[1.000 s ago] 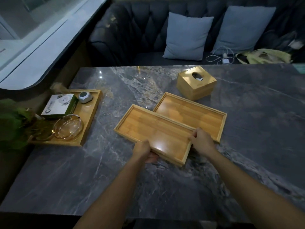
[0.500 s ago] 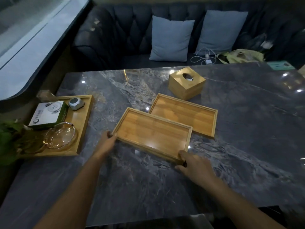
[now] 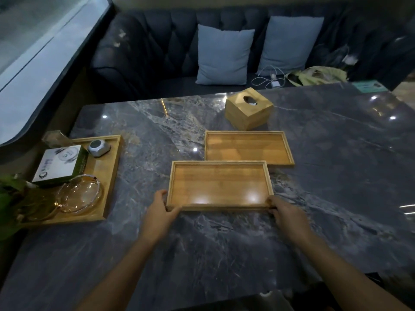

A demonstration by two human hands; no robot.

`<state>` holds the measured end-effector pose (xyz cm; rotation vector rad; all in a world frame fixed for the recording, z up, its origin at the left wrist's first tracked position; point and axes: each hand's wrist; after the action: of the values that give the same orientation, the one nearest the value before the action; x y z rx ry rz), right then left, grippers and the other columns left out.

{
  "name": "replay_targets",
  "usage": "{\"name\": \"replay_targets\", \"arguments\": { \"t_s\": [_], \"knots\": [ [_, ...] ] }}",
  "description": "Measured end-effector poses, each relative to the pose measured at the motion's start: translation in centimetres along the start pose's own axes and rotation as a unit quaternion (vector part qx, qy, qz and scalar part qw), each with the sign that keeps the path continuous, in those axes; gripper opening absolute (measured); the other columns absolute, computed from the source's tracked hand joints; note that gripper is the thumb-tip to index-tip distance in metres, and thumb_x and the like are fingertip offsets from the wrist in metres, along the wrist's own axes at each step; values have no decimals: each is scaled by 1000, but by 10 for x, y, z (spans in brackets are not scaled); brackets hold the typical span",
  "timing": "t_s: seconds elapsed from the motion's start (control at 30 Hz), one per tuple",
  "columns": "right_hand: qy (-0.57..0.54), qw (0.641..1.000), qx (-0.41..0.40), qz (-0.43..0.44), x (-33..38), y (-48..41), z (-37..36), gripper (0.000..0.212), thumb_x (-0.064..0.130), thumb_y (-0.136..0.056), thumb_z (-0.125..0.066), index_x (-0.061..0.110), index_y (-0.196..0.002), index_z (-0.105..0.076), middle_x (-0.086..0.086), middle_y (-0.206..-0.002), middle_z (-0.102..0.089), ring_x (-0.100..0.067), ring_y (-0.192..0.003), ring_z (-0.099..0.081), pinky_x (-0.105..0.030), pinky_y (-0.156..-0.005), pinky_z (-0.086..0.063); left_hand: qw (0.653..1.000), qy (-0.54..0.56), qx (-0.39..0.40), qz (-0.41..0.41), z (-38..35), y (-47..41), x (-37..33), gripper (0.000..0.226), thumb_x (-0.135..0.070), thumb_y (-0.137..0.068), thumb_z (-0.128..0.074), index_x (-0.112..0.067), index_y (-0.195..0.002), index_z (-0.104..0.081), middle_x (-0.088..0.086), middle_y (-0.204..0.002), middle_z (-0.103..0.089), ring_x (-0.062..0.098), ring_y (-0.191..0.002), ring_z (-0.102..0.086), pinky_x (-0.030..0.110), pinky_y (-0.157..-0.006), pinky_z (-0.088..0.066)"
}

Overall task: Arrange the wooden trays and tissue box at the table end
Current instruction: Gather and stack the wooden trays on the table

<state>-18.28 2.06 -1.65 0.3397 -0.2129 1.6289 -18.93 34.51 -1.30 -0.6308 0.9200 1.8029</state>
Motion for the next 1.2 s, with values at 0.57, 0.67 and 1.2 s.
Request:
{"name": "replay_targets", "arguments": {
  "t_s": [0.57, 0.67, 1.2],
  "knots": [
    [16, 994, -69, 81, -3, 8, -1, 25, -5, -70, -68, 4, -93, -65, -19, -80, -71, -35, -66, -66, -39, -52, -52, 952, -240, 58, -181, 22, -14, -2, 22, -2, -77, -64, -5, -96, -53, 18, -94, -63, 35, -84, -61, 38, -71, -49],
    [-5, 997, -51, 53, -7, 8, 8, 32, 2, -75, -65, 12, -106, -64, -13, -93, -73, -33, -78, -68, -40, -62, -53, 949, -236, 179, -103, 40, -25, -16, 38, -2, -75, -68, -11, -108, -53, 15, -101, -63, 31, -91, -63, 41, -76, -56],
    [-363, 889, -45, -277, -34, -112, 58, 63, 33, -86, -60, 4, -136, -35, -16, -144, -40, -30, -127, -41, -38, -99, -36, 993, -77, 83, -31, -14, -133, -163, 31, -29, -88, -57, 1, -91, -61, 13, -80, -58, 30, -82, -59, 35, -68, -41]
  ]
}}
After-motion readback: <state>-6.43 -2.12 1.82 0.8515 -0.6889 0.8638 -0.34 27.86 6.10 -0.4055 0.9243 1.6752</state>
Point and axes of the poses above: each hand's wrist, its own y-axis away from the middle knuckle, its own z-axis out of the back of the hand, x = y × z
